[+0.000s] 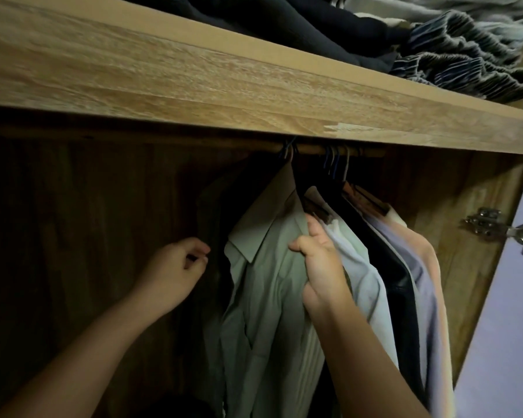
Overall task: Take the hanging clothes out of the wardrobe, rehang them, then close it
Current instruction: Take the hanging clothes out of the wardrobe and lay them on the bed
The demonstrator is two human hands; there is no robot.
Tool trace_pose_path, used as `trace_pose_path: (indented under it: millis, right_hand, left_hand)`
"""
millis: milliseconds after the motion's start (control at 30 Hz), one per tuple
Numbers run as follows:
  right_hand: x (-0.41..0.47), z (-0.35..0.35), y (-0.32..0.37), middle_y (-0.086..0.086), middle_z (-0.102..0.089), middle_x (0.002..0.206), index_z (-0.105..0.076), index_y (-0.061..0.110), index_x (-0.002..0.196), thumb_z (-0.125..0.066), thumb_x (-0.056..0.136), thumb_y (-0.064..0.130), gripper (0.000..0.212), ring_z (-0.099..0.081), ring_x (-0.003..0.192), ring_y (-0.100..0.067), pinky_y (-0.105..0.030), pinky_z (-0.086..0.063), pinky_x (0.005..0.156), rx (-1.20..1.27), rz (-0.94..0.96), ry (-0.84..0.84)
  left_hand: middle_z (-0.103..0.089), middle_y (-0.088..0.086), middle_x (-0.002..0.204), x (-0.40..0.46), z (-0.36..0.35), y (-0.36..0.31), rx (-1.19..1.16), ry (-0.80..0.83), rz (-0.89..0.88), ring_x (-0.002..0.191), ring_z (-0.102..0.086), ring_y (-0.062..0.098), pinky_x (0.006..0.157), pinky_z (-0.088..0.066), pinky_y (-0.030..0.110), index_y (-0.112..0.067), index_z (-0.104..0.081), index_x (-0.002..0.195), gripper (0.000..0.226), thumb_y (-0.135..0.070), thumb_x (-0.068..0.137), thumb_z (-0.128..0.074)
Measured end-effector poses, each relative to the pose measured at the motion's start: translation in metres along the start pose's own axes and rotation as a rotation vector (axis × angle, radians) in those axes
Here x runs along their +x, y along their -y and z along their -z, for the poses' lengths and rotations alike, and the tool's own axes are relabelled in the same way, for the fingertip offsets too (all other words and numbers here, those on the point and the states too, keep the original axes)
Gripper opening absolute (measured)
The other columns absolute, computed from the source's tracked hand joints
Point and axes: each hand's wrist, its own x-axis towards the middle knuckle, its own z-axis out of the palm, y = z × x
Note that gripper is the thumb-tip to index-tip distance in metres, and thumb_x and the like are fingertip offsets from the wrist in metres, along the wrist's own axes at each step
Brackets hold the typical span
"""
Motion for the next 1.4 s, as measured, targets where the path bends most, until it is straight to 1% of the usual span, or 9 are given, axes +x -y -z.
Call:
trace_pose_path:
  millis: [200, 433, 633, 800, 933, 1033, 1167, 1267, 1400]
  right_hand:
    - [-0.034, 0.012, -0.019, -0.016, -0.069, 0.094, -0.062, 0.009, 0.105, -0.038, 0.074, -0.014, 0.046, -0.068, 0.082, -0.028, -0.038, -0.058, 0.068, -0.057, -0.024, 0.055]
    - [-0.083, 0.052, -0.027, -0.02, -0.069, 0.092, -0.071, 0.016, 0.09, -0.047, 0.06, 0.0, 0.042, -0.065, 0.082, -0.03, -0.038, -0.055, 0.069, -0.251, -0.134, 0.141]
    - [-0.122, 0.085, -0.016, -0.017, -0.063, 0.083, -0.07, 0.011, 0.082, -0.062, 0.046, 0.009, 0.036, -0.058, 0.077, -0.026, -0.029, -0.045, 0.063, -0.309, -0.239, 0.179]
    - [-0.168, 0.109, 0.027, -0.017, -0.061, 0.084, -0.061, 0.0, 0.087, -0.06, 0.046, 0.004, 0.041, -0.054, 0.081, -0.028, -0.031, -0.04, 0.067, -0.322, -0.309, 0.216]
    - [-0.205, 0.122, 0.073, -0.017, -0.061, 0.086, -0.066, 0.008, 0.083, -0.058, 0.038, 0.012, 0.046, -0.057, 0.085, -0.028, -0.035, -0.04, 0.077, -0.548, -0.29, 0.158]
    - [-0.243, 0.124, 0.103, -0.016, -0.057, 0.08, -0.07, 0.013, 0.079, -0.057, 0.043, 0.011, 0.038, -0.054, 0.077, -0.024, -0.031, -0.036, 0.068, -0.557, -0.231, 0.12]
    - [-0.302, 0.13, 0.14, -0.017, -0.058, 0.073, -0.066, 0.001, 0.079, -0.057, 0.046, -0.002, 0.034, -0.057, 0.067, -0.023, -0.026, -0.044, 0.06, -0.366, -0.248, 0.058]
    - [-0.348, 0.135, 0.173, -0.019, -0.061, 0.075, -0.065, 0.001, 0.08, -0.057, 0.048, -0.005, 0.033, -0.06, 0.066, -0.024, -0.026, -0.048, 0.059, -0.385, -0.25, 0.009]
    - [-0.415, 0.141, 0.218, -0.021, -0.063, 0.076, -0.067, -0.001, 0.079, -0.046, 0.057, -0.014, 0.033, -0.063, 0.064, -0.023, -0.026, -0.051, 0.057, -0.528, -0.229, -0.138]
  left_hand:
    - [-0.056, -0.01, 0.093, -0.001, 0.007, 0.012, 0.021, -0.023, 0.0, 0.08, -0.052, -0.001, 0.063, -0.036, 0.011, -0.019, -0.059, 0.109, 0.019, -0.011, 0.093, -0.05]
    - [-0.053, -0.015, 0.088, 0.009, 0.01, 0.004, 0.039, -0.048, -0.019, 0.08, -0.052, 0.0, 0.061, -0.035, 0.014, -0.021, -0.058, 0.108, 0.019, -0.013, 0.094, -0.048]
    - [-0.061, 0.009, 0.109, 0.014, -0.011, -0.013, 0.091, -0.026, -0.067, 0.097, -0.055, 0.021, 0.078, -0.039, 0.026, -0.01, -0.059, 0.116, 0.026, -0.009, 0.095, -0.046]
    - [-0.052, 0.012, 0.133, 0.001, -0.047, -0.008, 0.147, 0.197, -0.149, 0.125, -0.046, 0.026, 0.099, -0.033, 0.026, -0.007, -0.053, 0.128, 0.033, -0.012, 0.097, -0.041]
    - [-0.065, 0.008, 0.099, -0.027, -0.064, -0.02, -0.1, 0.361, -0.188, 0.091, -0.059, 0.013, 0.086, -0.042, 0.029, -0.015, -0.064, 0.092, 0.028, -0.016, 0.098, -0.037]
    - [-0.06, 0.006, 0.074, -0.049, -0.067, -0.048, -0.203, 0.408, -0.255, 0.064, -0.052, -0.001, 0.064, -0.039, 0.017, -0.006, -0.061, 0.072, 0.039, -0.034, 0.09, -0.041]
    - [-0.047, -0.005, 0.056, -0.083, -0.078, -0.093, -0.293, 0.367, -0.355, 0.055, -0.042, 0.0, 0.054, -0.032, 0.023, -0.002, -0.053, 0.058, 0.048, -0.046, 0.078, -0.051]
    - [-0.046, -0.003, 0.053, -0.116, -0.092, -0.134, -0.367, 0.294, -0.373, 0.05, -0.04, -0.001, 0.049, -0.029, 0.02, 0.003, -0.054, 0.058, 0.04, -0.019, 0.092, -0.056]
    - [-0.046, -0.004, 0.048, -0.164, -0.107, -0.185, -0.364, 0.273, -0.433, 0.048, -0.038, 0.003, 0.053, -0.031, 0.031, -0.007, -0.056, 0.056, 0.041, -0.04, 0.078, -0.049]
